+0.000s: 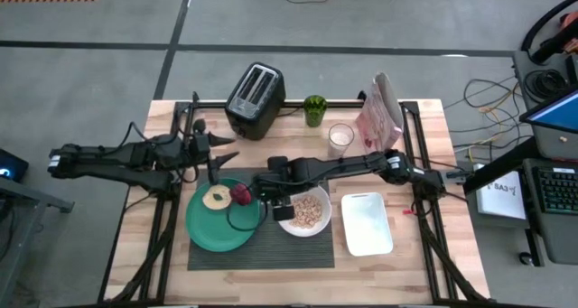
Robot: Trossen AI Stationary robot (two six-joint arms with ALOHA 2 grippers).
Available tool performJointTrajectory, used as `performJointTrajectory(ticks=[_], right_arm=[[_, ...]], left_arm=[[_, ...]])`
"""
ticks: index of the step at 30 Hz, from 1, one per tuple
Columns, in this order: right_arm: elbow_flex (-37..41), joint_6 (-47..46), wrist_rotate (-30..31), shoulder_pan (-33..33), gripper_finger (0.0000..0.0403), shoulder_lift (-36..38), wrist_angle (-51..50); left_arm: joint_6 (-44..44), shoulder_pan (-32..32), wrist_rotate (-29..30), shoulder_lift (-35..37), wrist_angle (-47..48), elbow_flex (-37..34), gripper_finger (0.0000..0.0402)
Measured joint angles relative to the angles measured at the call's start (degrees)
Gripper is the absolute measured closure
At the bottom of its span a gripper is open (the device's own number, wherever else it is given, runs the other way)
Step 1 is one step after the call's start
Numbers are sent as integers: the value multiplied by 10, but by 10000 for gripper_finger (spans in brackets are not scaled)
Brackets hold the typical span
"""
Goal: Arrange a breakfast setting
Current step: Return to Home Position
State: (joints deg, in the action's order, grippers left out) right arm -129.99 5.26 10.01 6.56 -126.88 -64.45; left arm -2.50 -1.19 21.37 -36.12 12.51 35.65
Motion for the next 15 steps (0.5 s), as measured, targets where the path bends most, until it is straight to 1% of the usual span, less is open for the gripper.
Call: performJointTrajectory(ticks=[4, 10, 15], right_arm=[[93, 11, 1, -7, 255, 46, 51], [274, 30, 1, -18, 253, 155, 207], [408, 47, 1, -26, 252, 258, 342]], left_arm=[[16, 0, -23, 34, -4, -31, 242], [27, 0, -94, 101, -40, -99, 242], [9, 1, -99, 151, -42, -118, 242]])
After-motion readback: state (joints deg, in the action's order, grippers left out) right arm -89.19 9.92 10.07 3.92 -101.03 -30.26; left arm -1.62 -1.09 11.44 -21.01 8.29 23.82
